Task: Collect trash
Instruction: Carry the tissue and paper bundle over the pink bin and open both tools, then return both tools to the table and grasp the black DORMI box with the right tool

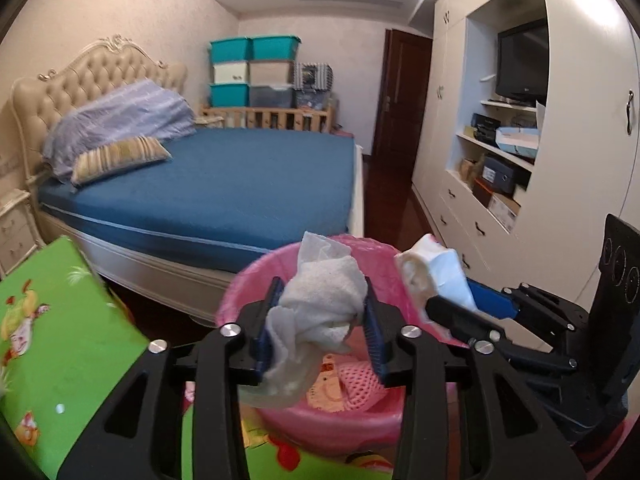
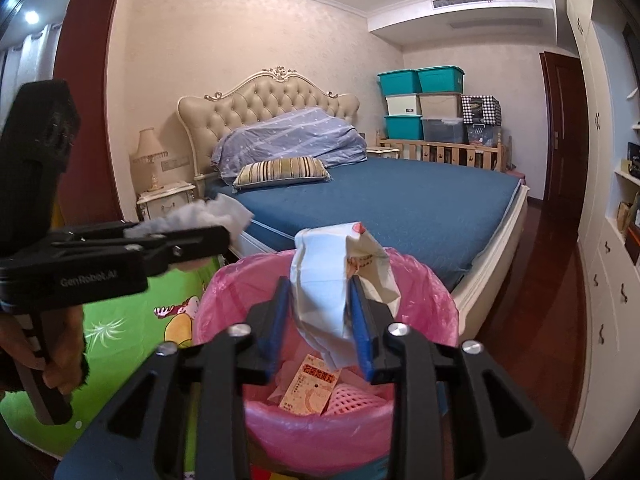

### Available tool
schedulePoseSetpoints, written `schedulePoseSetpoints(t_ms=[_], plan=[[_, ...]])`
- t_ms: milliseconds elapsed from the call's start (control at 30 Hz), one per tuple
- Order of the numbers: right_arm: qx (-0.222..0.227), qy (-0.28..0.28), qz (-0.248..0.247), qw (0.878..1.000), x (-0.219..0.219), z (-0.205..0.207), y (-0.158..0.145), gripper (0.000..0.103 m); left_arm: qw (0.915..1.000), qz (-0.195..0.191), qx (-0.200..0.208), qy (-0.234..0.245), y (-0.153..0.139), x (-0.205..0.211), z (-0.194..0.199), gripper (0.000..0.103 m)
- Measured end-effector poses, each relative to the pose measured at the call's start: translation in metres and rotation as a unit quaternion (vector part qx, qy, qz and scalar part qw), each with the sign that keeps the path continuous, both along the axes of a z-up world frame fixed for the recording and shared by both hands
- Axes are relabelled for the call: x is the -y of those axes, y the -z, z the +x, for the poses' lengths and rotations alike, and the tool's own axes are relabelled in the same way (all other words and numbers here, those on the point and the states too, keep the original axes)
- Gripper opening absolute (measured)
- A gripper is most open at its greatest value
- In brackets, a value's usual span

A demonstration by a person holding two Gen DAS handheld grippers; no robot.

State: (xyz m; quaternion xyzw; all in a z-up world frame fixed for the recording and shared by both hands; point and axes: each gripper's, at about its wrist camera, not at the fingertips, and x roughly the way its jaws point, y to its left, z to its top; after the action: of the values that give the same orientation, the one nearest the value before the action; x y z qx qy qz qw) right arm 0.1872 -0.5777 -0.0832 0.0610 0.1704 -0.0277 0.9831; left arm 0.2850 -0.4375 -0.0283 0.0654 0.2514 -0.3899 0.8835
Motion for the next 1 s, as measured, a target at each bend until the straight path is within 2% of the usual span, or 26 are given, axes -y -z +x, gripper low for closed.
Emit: schedulePoseSetpoints(t_ms=[33, 100, 200, 300, 400, 500, 700, 867, 1000], plan=[[0.004, 0.006, 0.005, 1.0, 0.003, -0.001, 0.001, 0.067, 0.9999, 0.008, 0.007, -0.009, 0.002, 0.002, 0.002, 0.055], [0.007, 0.011, 0.015, 1.0, 0.011, -0.008, 0.002, 0.067, 0.9996, 0.008, 0.02, -0.02, 0.001, -0.002, 0.003, 0.077], [0.011, 0.024, 0.012, 1.0, 0.015, -0.021, 0.003, 0.067, 0.9983, 0.005, 0.035, -0.047, 0.0, -0.02, 0.0, 0.091], [0.012, 0.035, 0.015, 0.999, 0.014, -0.034, 0.001, 0.068, 0.9966, 0.004, 0.033, -0.075, 0.0, -0.053, -0.007, 0.093], [0.012, 0.039, 0.019, 0.999, 0.003, -0.048, 0.0, 0.076, 0.994, 0.016, 0.041, -0.1, 0.002, -0.081, -0.016, 0.094], [0.01, 0.026, 0.019, 0.999, -0.017, -0.056, -0.002, 0.083, 0.9921, 0.012, 0.035, -0.12, 0.005, -0.119, -0.03, 0.094], [-0.003, -0.024, 0.026, 0.999, -0.077, -0.05, -0.006, 0.087, 0.9878, 0.002, 0.012, -0.155, 0.007, -0.196, -0.052, 0.094], [-0.026, -0.07, 0.039, 0.996, -0.137, -0.028, -0.004, 0.087, 0.9805, 0.035, 0.039, -0.189, 0.006, -0.238, -0.075, 0.094], [-0.045, -0.111, 0.035, 0.992, -0.189, -0.014, -0.001, 0.087, 0.9695, 0.06, 0.05, -0.232, 0.012, -0.285, -0.091, 0.094]])
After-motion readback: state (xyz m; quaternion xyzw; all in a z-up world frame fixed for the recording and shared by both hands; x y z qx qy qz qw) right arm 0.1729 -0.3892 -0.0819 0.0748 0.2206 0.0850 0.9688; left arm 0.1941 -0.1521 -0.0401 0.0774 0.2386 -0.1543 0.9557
